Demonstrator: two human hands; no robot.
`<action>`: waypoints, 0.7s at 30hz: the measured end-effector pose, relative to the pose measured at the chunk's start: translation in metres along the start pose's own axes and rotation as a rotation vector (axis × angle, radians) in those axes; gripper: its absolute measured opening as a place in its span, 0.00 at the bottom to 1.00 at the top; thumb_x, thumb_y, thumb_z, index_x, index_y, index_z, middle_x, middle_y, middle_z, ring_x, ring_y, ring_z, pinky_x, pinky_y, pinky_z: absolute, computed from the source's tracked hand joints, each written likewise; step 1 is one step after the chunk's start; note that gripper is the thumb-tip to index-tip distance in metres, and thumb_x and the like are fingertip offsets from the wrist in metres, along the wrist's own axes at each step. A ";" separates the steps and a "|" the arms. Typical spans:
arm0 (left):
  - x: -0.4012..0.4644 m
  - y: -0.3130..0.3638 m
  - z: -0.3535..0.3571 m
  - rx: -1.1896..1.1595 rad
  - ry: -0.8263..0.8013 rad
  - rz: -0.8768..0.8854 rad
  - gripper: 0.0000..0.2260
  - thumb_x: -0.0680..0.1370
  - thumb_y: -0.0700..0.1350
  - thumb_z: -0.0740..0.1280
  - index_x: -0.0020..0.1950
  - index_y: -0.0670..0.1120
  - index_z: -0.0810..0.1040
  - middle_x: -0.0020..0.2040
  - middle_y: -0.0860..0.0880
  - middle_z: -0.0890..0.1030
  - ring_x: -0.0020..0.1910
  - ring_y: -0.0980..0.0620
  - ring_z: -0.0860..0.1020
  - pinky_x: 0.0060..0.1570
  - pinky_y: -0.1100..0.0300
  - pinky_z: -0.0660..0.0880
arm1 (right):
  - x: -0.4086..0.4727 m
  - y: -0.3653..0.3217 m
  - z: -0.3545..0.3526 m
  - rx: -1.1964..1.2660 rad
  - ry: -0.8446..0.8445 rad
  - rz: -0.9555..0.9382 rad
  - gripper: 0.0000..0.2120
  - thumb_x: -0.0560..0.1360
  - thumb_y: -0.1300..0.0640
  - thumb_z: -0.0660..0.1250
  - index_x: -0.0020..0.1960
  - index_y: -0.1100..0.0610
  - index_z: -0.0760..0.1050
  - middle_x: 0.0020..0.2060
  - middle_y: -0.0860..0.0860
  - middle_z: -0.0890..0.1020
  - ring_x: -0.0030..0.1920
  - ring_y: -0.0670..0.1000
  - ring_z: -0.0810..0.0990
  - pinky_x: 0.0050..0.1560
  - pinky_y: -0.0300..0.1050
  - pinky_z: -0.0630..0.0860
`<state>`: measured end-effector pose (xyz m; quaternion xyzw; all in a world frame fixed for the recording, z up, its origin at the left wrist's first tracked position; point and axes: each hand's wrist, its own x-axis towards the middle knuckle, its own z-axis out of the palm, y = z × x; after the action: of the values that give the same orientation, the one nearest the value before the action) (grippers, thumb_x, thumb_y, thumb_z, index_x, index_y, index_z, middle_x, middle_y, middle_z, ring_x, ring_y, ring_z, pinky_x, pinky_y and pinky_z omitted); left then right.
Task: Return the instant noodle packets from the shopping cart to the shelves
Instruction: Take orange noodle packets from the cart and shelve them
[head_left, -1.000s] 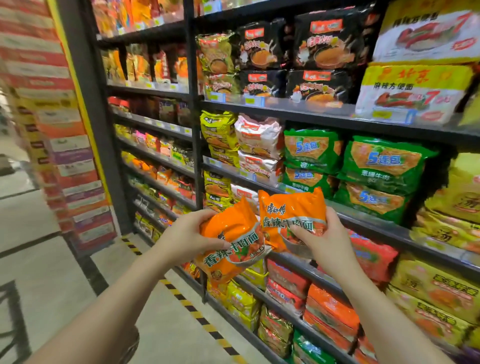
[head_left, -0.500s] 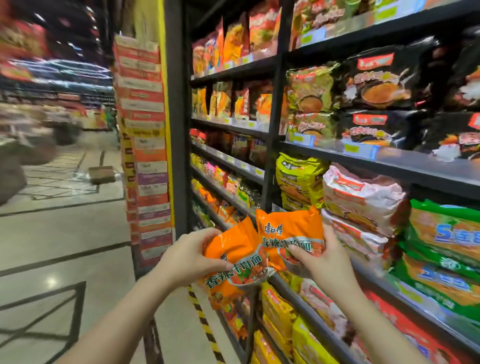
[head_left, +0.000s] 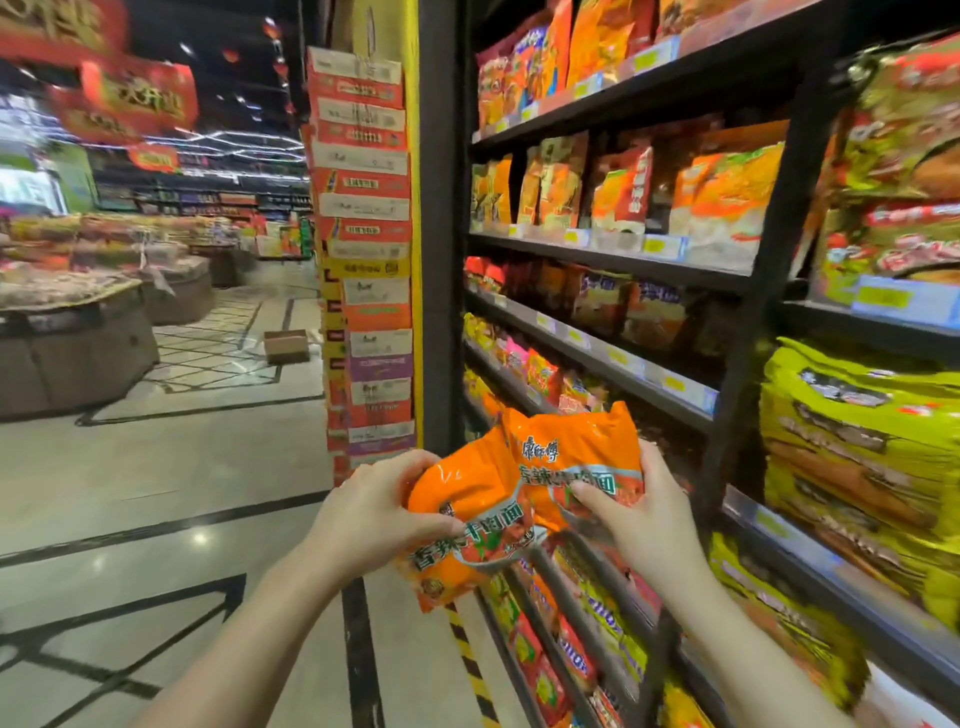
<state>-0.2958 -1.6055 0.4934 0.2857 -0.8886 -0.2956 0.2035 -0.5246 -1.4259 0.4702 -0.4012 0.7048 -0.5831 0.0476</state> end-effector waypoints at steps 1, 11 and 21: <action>0.018 -0.013 -0.009 -0.012 -0.004 -0.001 0.29 0.66 0.67 0.77 0.63 0.65 0.72 0.57 0.65 0.78 0.54 0.59 0.81 0.52 0.51 0.84 | 0.016 0.001 0.016 0.015 0.012 0.004 0.26 0.73 0.50 0.78 0.65 0.41 0.69 0.55 0.39 0.83 0.51 0.40 0.84 0.51 0.45 0.84; 0.200 -0.112 -0.067 0.022 -0.034 0.078 0.29 0.65 0.72 0.74 0.62 0.69 0.70 0.56 0.67 0.79 0.52 0.63 0.81 0.50 0.55 0.83 | 0.175 0.019 0.125 0.064 0.079 0.064 0.27 0.69 0.44 0.81 0.63 0.37 0.72 0.56 0.45 0.84 0.53 0.50 0.86 0.51 0.58 0.84; 0.412 -0.172 -0.069 0.055 0.001 0.160 0.28 0.64 0.72 0.75 0.60 0.69 0.72 0.53 0.67 0.80 0.50 0.63 0.81 0.49 0.53 0.83 | 0.357 0.077 0.188 0.014 0.176 -0.001 0.24 0.73 0.58 0.79 0.63 0.43 0.73 0.48 0.39 0.86 0.44 0.34 0.84 0.42 0.32 0.79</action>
<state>-0.5028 -2.0060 0.5136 0.2194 -0.9163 -0.2539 0.2188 -0.7035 -1.7954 0.4877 -0.3486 0.7019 -0.6211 -0.0120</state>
